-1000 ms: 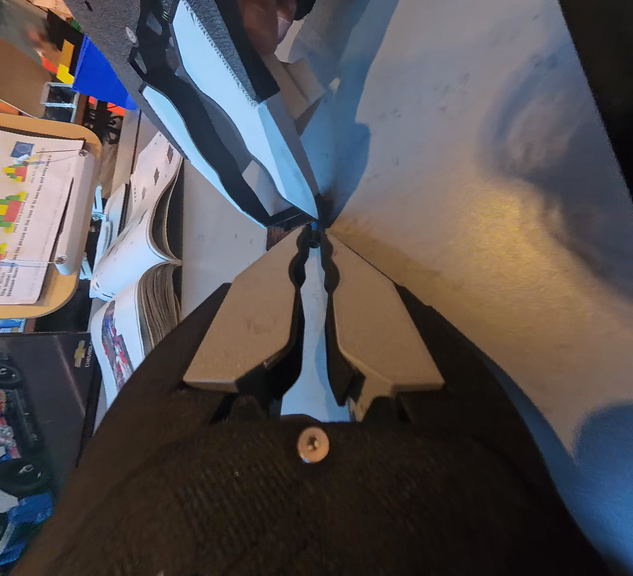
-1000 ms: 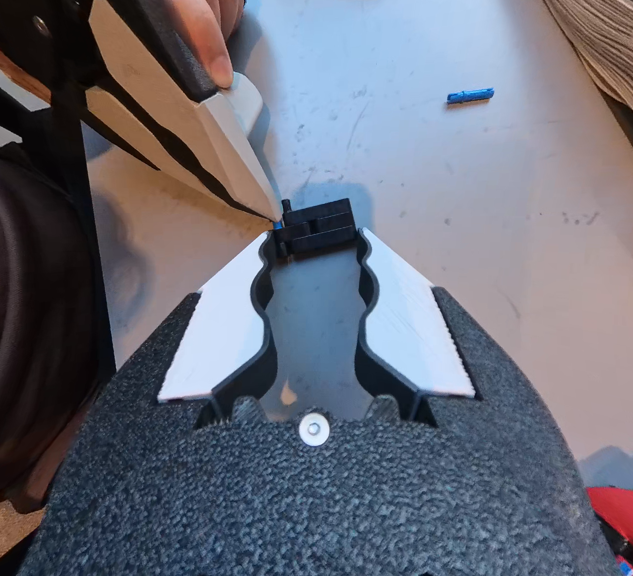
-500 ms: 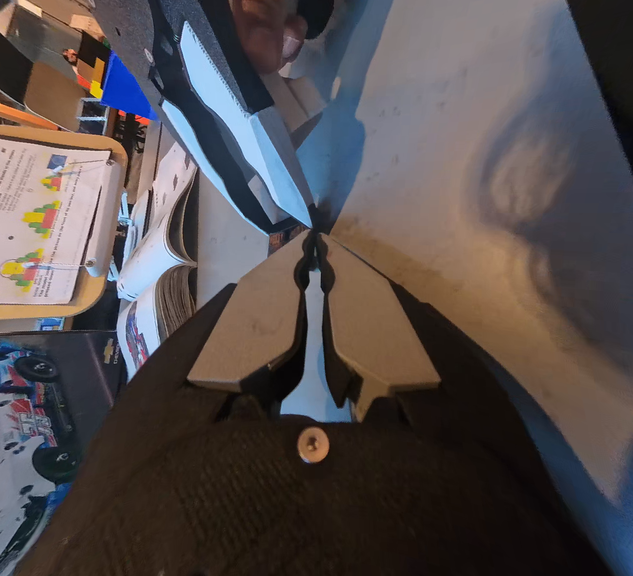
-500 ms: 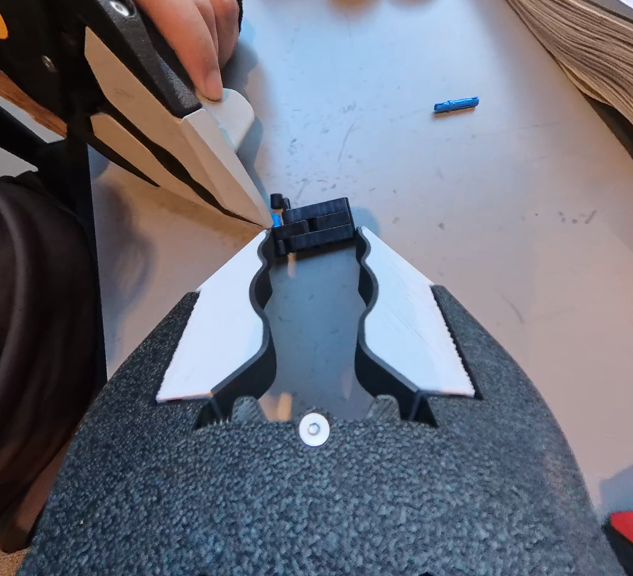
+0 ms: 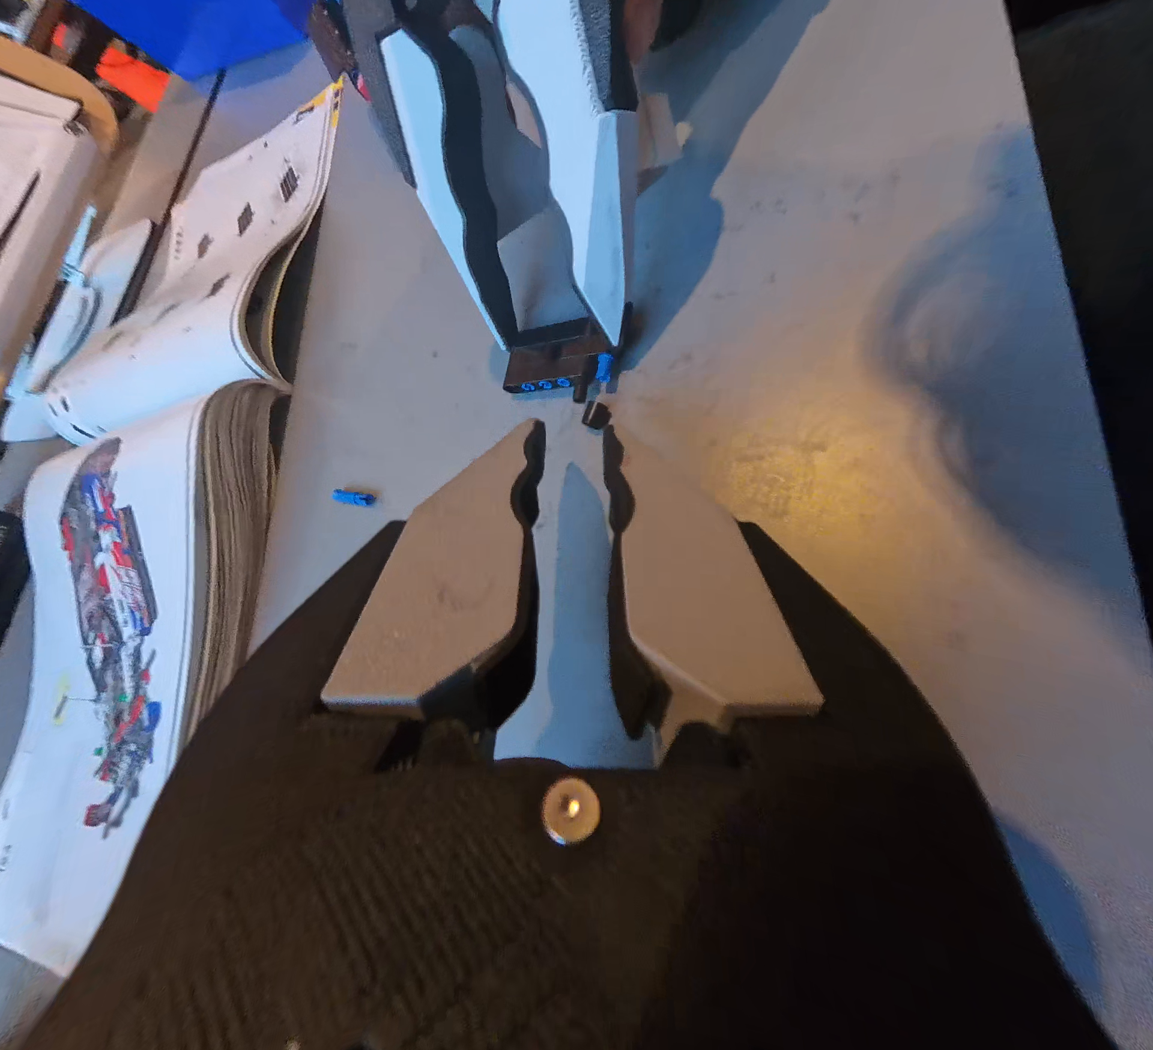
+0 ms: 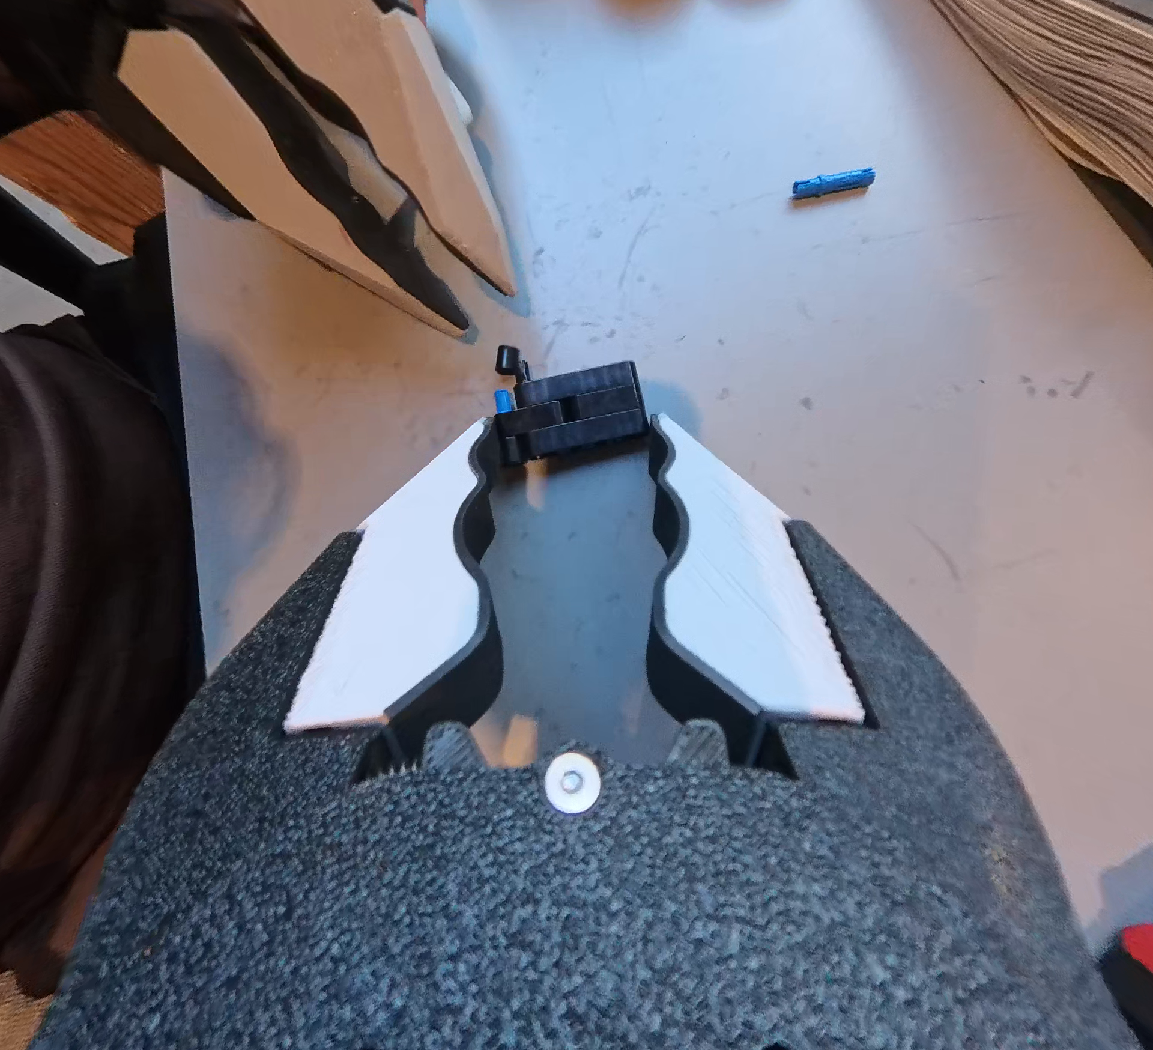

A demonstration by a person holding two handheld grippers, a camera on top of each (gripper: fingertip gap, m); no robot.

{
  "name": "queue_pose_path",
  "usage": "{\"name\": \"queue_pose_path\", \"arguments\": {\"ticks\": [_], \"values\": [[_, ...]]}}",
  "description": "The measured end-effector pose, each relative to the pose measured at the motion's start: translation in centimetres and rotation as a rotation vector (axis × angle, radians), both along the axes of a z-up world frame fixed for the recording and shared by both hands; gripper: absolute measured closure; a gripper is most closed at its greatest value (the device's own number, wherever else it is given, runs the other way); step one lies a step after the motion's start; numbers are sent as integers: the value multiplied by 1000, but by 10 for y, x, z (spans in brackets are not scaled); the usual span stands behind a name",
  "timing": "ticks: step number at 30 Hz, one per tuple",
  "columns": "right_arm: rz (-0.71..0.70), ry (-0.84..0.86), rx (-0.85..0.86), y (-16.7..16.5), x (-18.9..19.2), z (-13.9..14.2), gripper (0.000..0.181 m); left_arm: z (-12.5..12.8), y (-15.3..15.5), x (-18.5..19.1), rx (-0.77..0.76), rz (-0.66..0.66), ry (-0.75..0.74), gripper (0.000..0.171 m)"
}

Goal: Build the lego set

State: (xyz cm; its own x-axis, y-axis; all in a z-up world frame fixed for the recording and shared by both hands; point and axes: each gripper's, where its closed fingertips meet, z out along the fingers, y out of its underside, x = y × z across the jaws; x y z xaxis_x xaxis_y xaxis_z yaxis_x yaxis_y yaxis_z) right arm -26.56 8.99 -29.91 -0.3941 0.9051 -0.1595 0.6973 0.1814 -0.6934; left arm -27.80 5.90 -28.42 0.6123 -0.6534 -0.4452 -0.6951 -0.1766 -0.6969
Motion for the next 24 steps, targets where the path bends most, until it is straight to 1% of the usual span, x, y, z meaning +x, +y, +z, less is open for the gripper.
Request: {"name": "queue_pose_path", "arguments": {"ticks": [2,5,6,8,13,15,18,21,24], "values": [[-10,-17,8,0,-1,0,133,-2,2,-2,-47,13,-30,155],[-25,-34,81,1,-2,-2,132,-12,2,-1,-148,-5,-30,159],[-33,-40,100,1,-2,-2,132,-13,3,-1,-148,-12,-25,164],[-58,-63,102,1,-2,-2,132,-13,5,-1,-118,-20,6,165],[-98,-99,71,1,-4,-1,132,-12,5,1,4,-52,125,164],[-99,-109,69,0,-5,-1,132,-13,3,3,-4,-69,143,167],[-86,-117,98,0,-4,-2,132,-12,2,3,-29,-66,134,165],[-78,-119,125,-1,-4,-3,132,-14,2,4,-48,-65,119,170],[-79,-118,123,-2,-5,-2,132,-15,2,6,-44,-69,143,171]]}}
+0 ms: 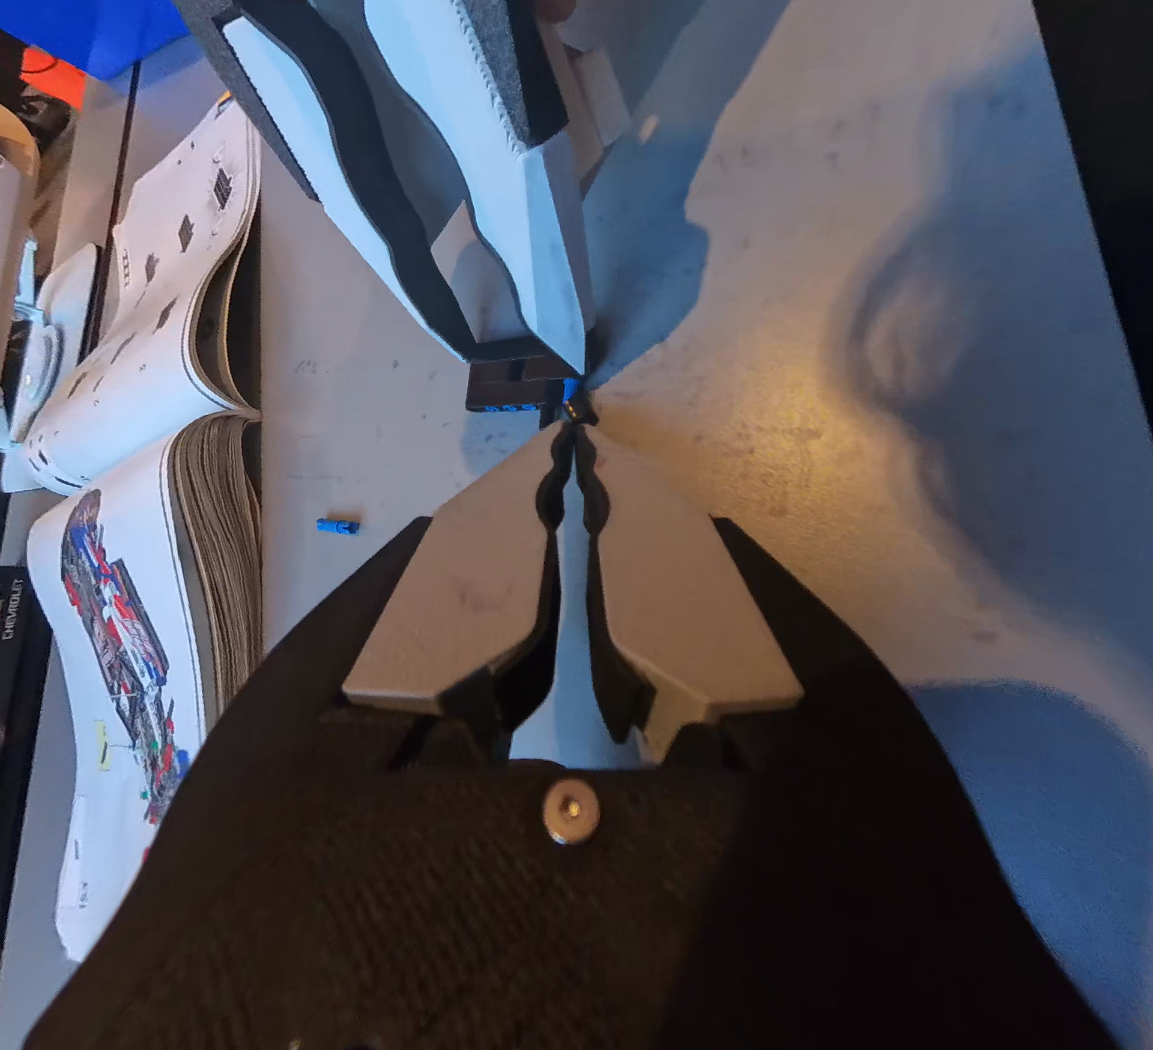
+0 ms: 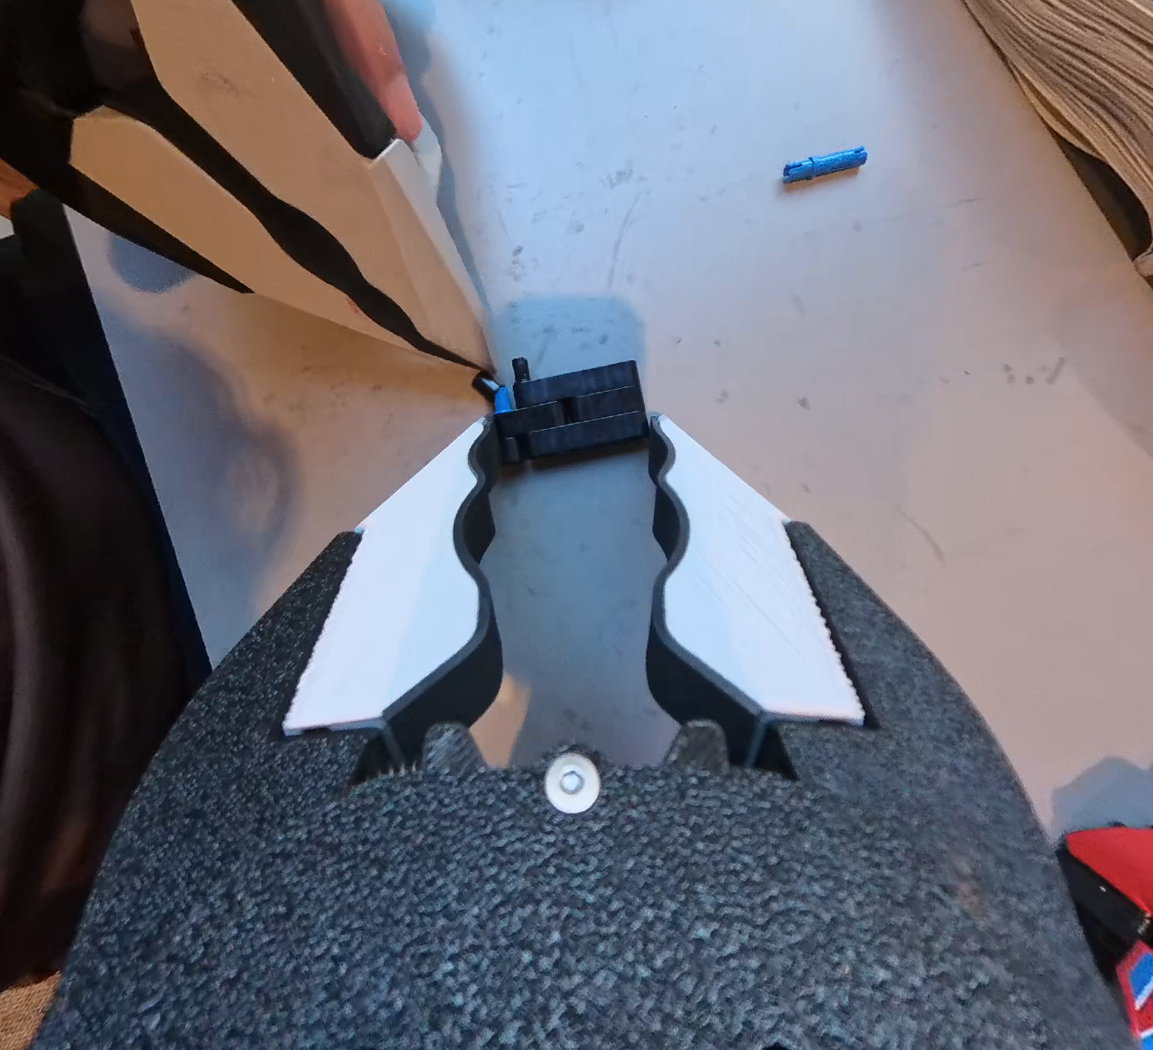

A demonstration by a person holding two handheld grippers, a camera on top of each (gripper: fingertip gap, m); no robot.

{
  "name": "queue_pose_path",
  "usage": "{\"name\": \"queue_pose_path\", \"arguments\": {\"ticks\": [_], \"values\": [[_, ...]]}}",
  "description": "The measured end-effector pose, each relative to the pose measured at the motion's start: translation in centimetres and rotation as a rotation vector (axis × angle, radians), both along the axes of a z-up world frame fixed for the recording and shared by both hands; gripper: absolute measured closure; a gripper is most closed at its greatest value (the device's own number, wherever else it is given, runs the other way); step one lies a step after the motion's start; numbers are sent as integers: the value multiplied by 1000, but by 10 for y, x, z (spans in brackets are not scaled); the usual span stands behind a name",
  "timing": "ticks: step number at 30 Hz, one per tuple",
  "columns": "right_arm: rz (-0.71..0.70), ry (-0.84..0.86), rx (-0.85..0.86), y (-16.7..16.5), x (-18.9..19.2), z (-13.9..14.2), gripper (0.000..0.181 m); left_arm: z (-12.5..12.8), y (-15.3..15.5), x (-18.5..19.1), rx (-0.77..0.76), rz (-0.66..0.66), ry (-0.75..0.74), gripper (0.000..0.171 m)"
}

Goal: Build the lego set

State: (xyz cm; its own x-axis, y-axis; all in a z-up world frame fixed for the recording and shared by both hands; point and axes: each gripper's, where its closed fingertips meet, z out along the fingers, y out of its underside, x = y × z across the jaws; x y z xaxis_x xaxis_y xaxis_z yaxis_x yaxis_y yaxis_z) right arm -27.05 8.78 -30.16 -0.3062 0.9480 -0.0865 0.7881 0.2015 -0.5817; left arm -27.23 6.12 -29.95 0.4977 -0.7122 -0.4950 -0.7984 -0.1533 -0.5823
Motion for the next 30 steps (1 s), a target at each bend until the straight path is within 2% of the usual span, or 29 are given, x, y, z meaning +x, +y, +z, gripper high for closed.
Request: {"name": "queue_pose_path", "arguments": {"ticks": [7,11,15,30], "values": [[17,5,6,-1,0,0,132,1,-1,-2,-20,34,7,171],[23,13,-2,-1,0,0,132,4,-3,-3,-71,64,-66,156],[22,13,-2,-1,0,0,132,1,-2,0,-76,57,-75,166],[27,18,9,-2,-1,0,133,1,0,1,-72,65,-49,169]]}}
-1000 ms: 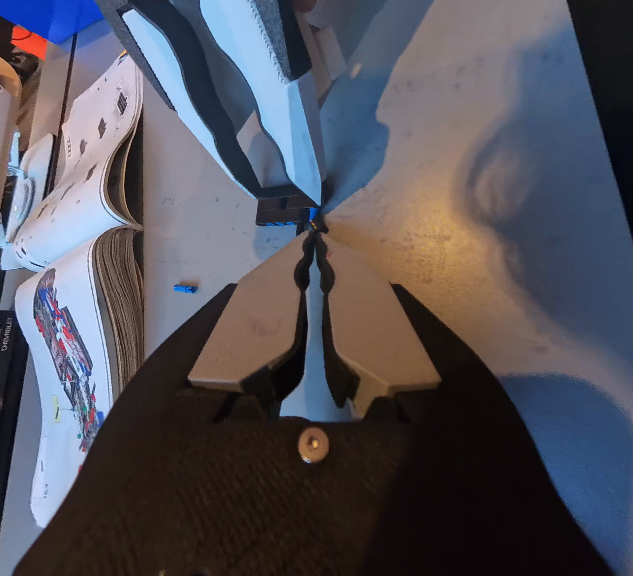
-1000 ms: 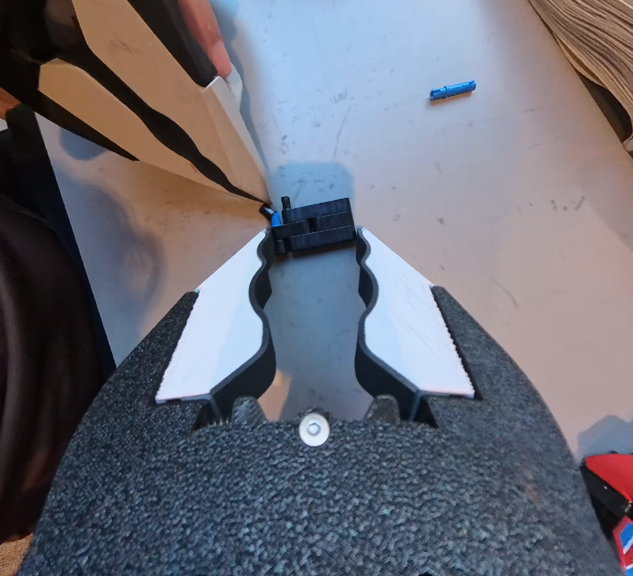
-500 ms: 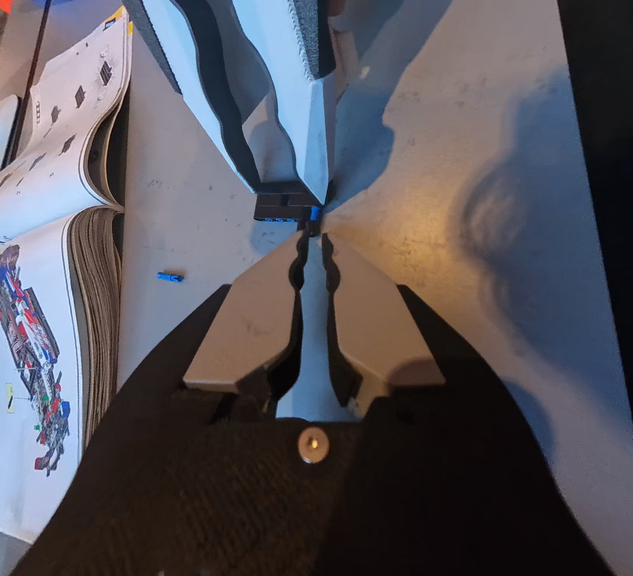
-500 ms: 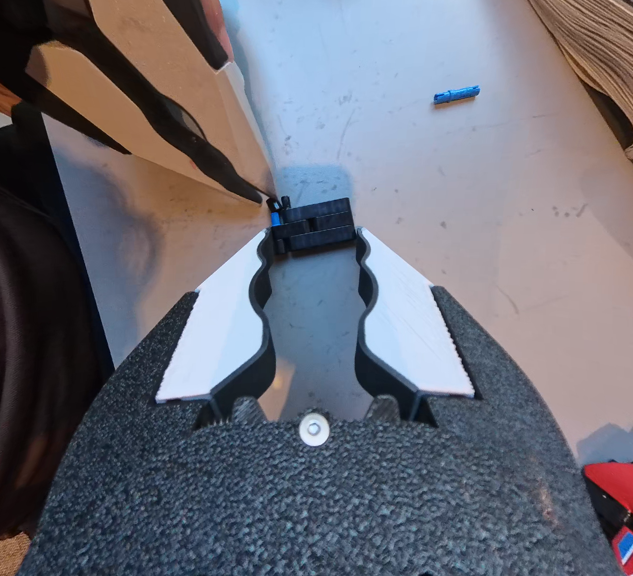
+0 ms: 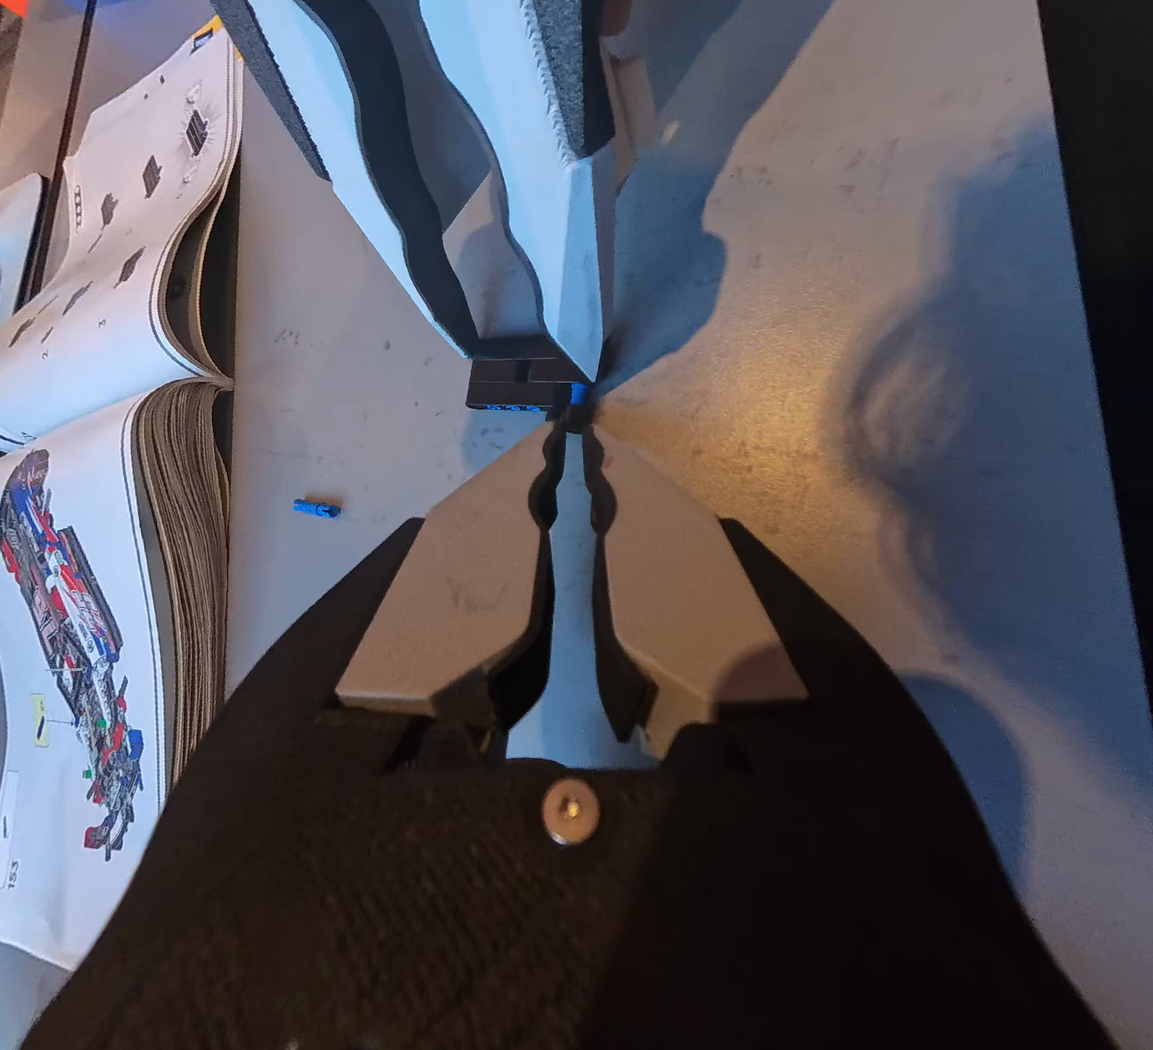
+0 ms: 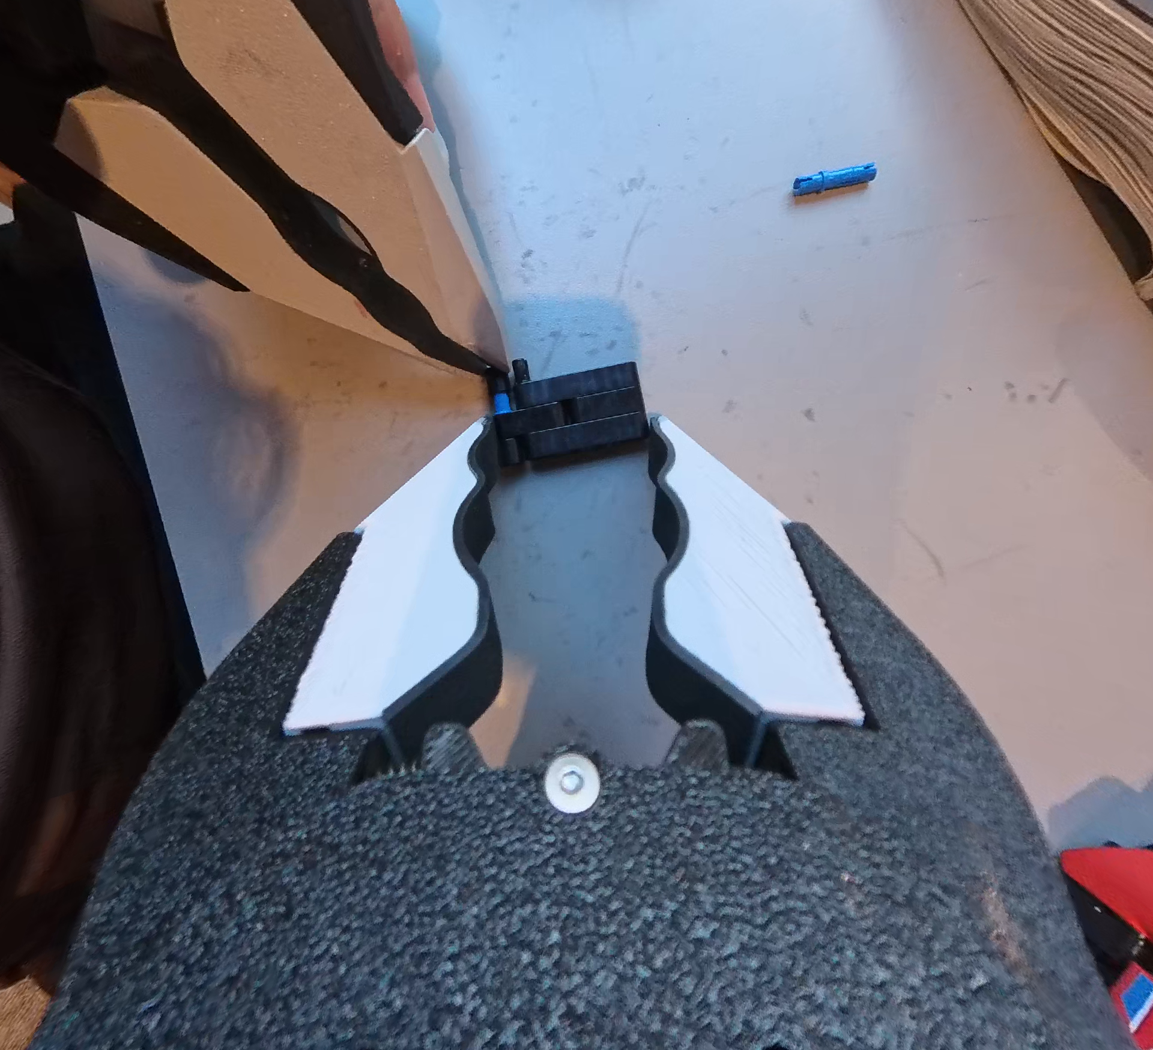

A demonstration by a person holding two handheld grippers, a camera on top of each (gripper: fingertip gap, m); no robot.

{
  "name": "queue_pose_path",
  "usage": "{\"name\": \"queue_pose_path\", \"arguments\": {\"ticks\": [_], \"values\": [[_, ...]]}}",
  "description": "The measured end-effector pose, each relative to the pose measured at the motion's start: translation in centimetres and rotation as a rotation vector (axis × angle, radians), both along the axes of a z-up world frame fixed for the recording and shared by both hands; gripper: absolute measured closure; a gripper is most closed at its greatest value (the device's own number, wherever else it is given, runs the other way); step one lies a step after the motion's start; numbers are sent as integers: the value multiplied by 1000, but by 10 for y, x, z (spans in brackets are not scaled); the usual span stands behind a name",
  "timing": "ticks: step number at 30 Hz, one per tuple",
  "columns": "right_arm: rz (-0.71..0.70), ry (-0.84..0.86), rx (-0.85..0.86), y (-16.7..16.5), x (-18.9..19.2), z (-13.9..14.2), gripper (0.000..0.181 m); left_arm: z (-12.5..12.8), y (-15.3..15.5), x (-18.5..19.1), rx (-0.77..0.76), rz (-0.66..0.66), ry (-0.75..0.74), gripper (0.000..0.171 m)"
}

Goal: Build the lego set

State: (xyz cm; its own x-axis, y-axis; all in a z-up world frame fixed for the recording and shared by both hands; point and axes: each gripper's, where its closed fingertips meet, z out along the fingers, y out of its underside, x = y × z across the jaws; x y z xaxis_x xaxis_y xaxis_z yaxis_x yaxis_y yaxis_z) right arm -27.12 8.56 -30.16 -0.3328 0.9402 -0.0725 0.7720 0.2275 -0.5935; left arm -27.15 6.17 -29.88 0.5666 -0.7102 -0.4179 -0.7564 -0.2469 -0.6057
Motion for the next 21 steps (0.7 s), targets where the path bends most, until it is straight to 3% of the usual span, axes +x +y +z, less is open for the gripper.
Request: {"name": "queue_pose_path", "arguments": {"ticks": [21], "values": [[28,25,1,-2,-3,0,133,0,-1,-3,62,-51,-21,170]]}}
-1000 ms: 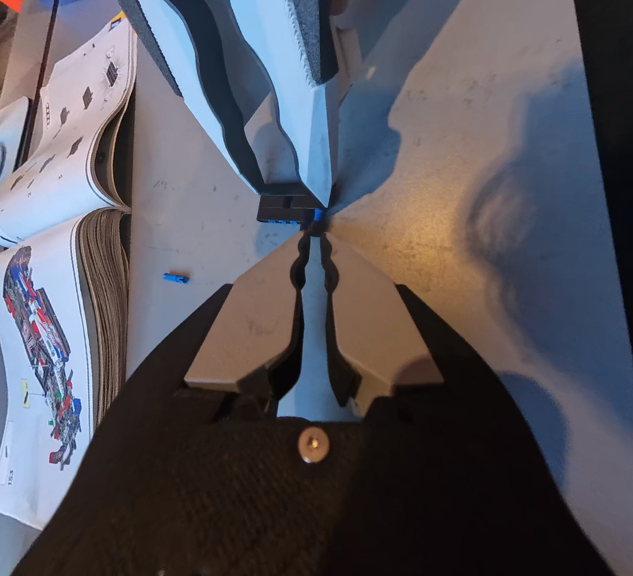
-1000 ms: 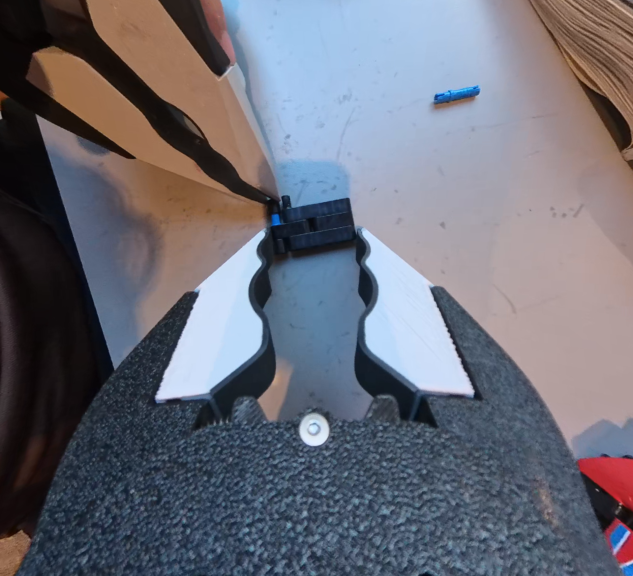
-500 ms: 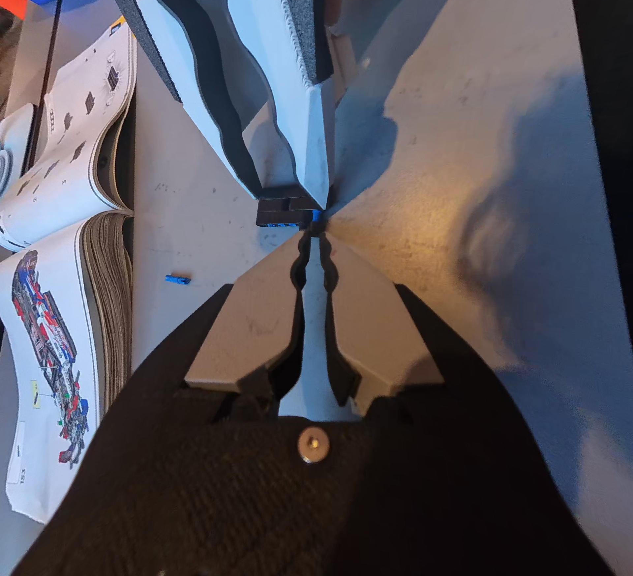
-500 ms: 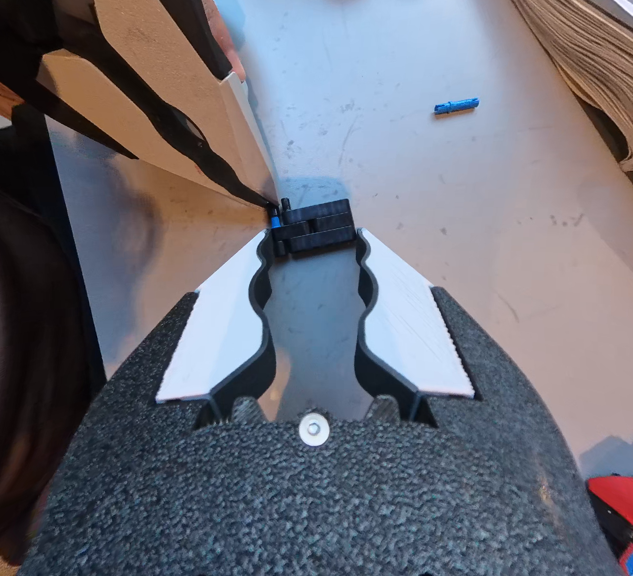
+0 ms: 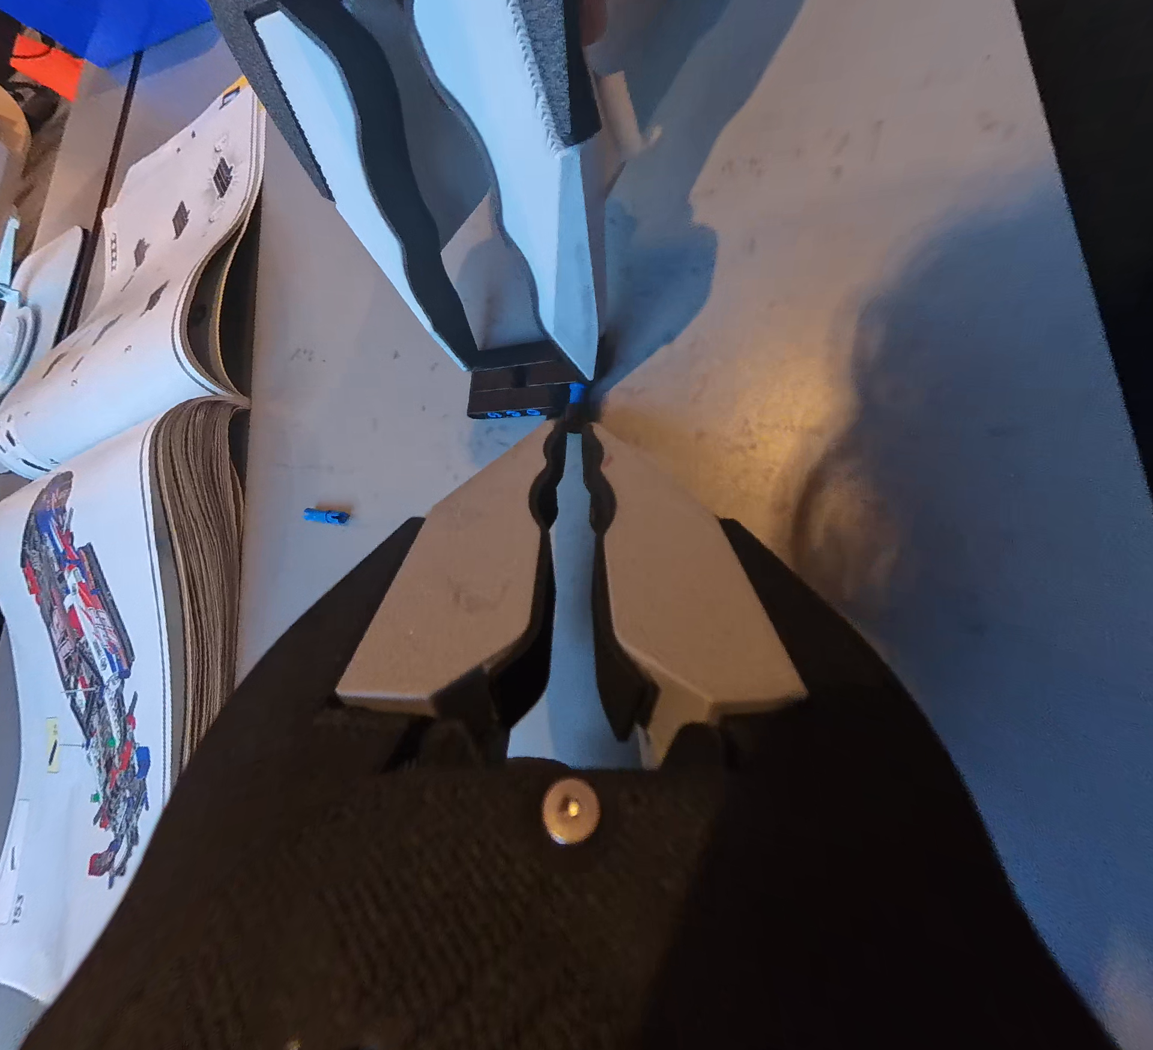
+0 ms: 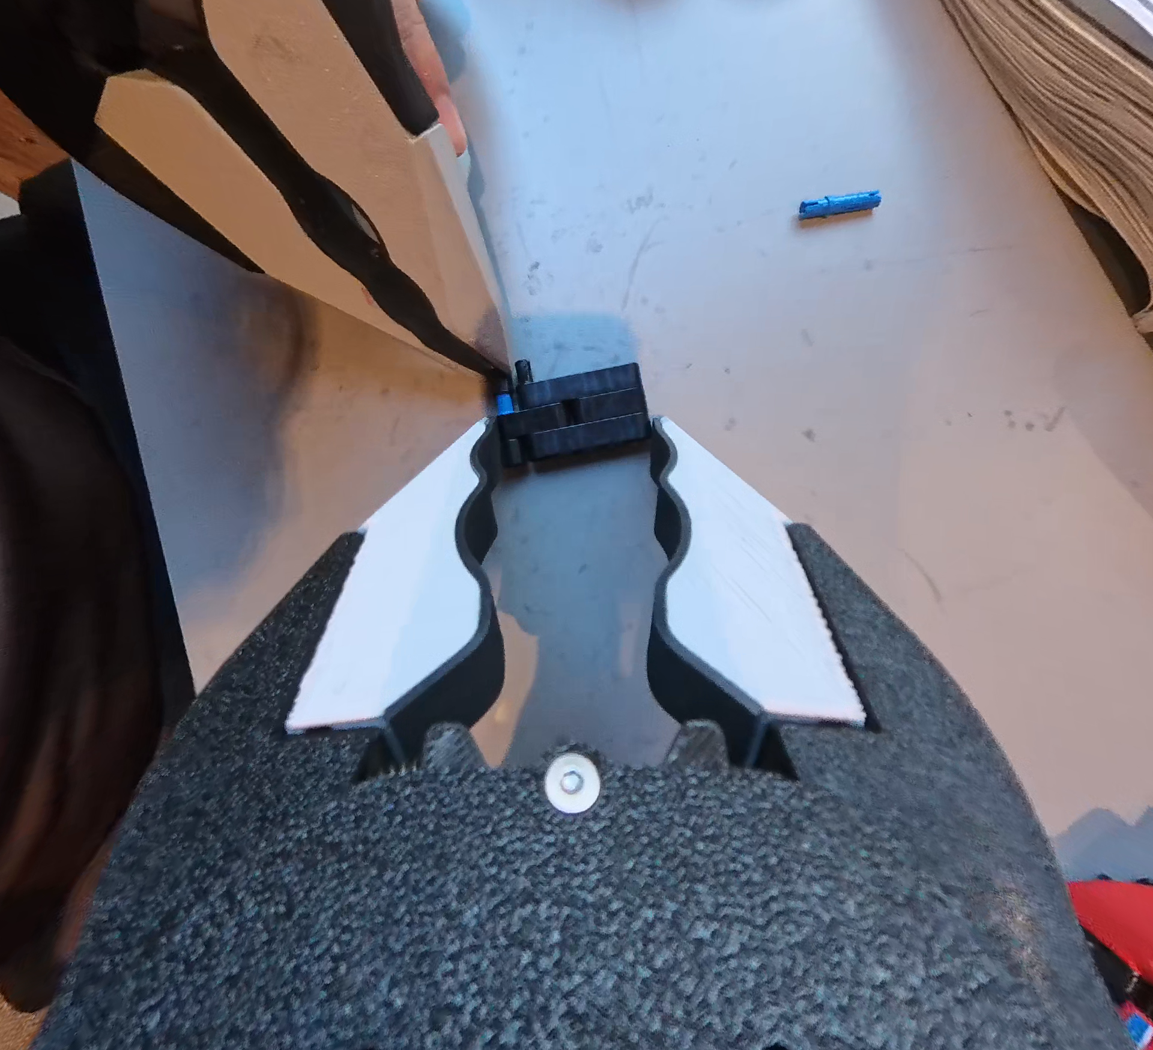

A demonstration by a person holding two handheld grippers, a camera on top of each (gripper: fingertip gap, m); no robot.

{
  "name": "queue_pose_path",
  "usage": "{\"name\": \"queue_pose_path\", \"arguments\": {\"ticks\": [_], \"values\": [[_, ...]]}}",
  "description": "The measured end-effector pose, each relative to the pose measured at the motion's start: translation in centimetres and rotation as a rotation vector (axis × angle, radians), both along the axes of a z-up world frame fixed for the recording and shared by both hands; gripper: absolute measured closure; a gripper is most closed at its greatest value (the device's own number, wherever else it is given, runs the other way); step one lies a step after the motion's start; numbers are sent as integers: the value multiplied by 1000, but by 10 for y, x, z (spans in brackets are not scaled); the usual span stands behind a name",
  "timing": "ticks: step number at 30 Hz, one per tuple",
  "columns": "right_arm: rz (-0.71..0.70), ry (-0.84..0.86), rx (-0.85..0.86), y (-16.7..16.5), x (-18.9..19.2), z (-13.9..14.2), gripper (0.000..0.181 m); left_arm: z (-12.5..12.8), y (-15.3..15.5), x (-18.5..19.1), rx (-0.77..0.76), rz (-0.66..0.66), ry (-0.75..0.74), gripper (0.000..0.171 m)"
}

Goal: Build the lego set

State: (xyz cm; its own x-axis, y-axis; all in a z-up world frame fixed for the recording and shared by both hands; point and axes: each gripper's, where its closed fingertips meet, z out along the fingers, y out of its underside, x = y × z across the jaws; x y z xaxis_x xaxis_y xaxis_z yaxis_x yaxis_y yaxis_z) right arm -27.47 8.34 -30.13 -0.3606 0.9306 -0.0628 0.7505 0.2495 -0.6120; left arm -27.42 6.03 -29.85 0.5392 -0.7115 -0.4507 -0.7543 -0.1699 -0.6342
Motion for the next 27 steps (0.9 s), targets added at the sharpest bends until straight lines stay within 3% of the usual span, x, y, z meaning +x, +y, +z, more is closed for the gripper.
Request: {"name": "queue_pose_path", "arguments": {"ticks": [19,27], "values": [[53,72,-5,1,-9,-1,130,0,3,1,42,44,32,169],[57,64,-38,12,12,10,132,0,4,-1,39,64,31,169]]}}
